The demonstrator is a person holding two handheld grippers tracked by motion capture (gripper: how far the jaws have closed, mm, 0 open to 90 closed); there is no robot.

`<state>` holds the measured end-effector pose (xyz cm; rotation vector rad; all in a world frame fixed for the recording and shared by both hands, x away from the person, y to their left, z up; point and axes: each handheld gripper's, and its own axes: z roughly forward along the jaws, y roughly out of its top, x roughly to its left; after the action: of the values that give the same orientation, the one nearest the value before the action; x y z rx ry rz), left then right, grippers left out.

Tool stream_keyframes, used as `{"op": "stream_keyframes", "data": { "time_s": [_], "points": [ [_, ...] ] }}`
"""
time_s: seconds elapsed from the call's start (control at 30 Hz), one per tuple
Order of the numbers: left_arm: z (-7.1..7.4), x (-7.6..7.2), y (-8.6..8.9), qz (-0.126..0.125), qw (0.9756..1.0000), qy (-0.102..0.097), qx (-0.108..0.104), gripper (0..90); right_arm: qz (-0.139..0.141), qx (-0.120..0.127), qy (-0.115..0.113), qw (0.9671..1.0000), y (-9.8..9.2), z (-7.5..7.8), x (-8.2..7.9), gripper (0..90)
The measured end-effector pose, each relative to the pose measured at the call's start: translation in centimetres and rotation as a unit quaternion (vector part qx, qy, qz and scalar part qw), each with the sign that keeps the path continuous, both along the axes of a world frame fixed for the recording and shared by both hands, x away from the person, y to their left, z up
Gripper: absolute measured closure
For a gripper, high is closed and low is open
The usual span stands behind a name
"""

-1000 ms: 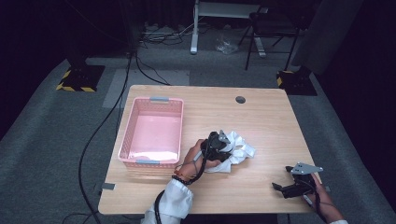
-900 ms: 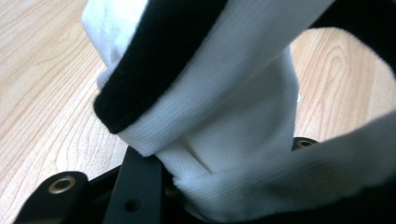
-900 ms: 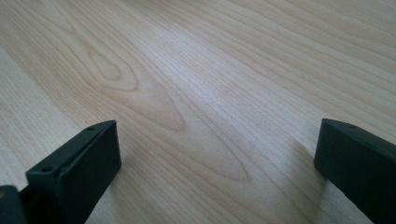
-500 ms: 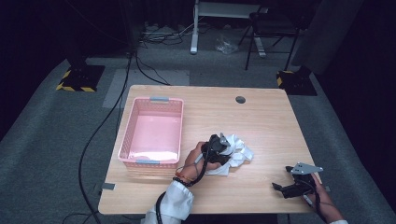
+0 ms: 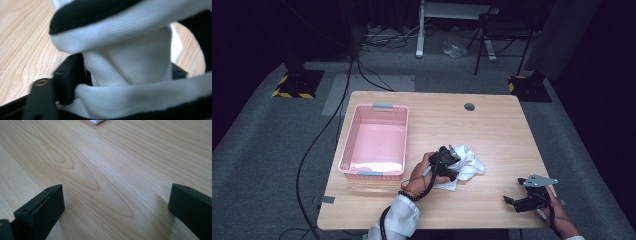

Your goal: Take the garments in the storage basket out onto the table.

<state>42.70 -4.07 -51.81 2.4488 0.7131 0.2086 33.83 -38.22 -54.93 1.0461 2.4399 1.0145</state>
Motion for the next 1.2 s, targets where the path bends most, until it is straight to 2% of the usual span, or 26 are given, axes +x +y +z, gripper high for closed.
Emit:
{"op": "stream_keyframes", "data": {
  "time_s": [0.27,0.47,0.87,1.2],
  "points": [
    [-0.4,0.1,-0.2,0.009,0.9999,0.001,0.010,14.1,0.000,0.000,0.000,1.0000,0.0,0.0,0.0,0.6],
    [-0.7,0.0,-0.3,0.013,0.9998,-0.008,0.016,7.5,0.000,0.000,0.000,1.0000,0.0,0.0,0.0,0.6],
    [-0.5,-0.1,-0.4,0.009,0.9993,-0.013,0.033,5.6,0.000,0.000,0.000,1.0000,0.0,0.0,0.0,0.6],
    [0.0,-0.9,-0.3,0.005,0.9972,-0.026,0.070,5.6,0.000,0.000,0.000,1.0000,0.0,0.0,0.0,0.6]
  ]
}}
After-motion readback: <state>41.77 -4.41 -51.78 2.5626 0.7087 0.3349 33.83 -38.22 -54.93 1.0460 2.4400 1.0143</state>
